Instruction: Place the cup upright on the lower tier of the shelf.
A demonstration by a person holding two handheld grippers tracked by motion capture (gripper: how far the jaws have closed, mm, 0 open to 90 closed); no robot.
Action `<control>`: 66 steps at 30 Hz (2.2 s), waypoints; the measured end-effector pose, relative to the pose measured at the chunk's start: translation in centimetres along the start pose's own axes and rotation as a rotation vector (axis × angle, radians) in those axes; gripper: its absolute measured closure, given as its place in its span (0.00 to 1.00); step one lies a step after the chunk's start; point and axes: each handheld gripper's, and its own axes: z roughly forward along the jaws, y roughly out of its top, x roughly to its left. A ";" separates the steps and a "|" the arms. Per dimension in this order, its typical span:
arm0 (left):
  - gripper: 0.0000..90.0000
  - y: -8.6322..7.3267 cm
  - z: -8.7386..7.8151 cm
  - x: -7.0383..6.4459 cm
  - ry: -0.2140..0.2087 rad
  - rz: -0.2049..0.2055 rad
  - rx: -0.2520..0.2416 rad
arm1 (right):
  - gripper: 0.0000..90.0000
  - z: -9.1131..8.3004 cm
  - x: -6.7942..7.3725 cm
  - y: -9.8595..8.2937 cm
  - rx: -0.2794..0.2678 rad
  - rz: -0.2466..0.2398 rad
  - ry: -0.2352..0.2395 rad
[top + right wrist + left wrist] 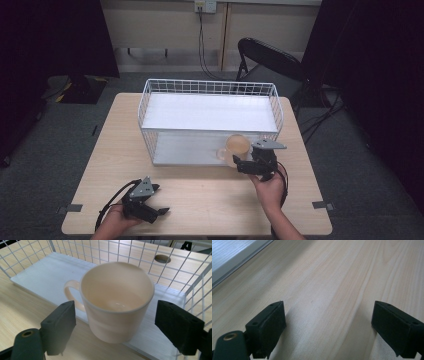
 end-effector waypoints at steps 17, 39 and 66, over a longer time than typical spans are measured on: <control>0.13 0.0 0.0 0.0 0.000 0.000 0.000 | 0.23 1.6 0.4 -0.3 0.018 0.012 -0.045; 0.13 0.0 0.0 0.0 0.000 0.000 0.000 | 0.46 1.5 0.4 -0.4 0.001 0.023 -0.079; 0.13 0.0 0.0 0.0 0.000 0.000 0.000 | 0.73 1.5 0.5 -0.2 -0.027 0.028 -0.088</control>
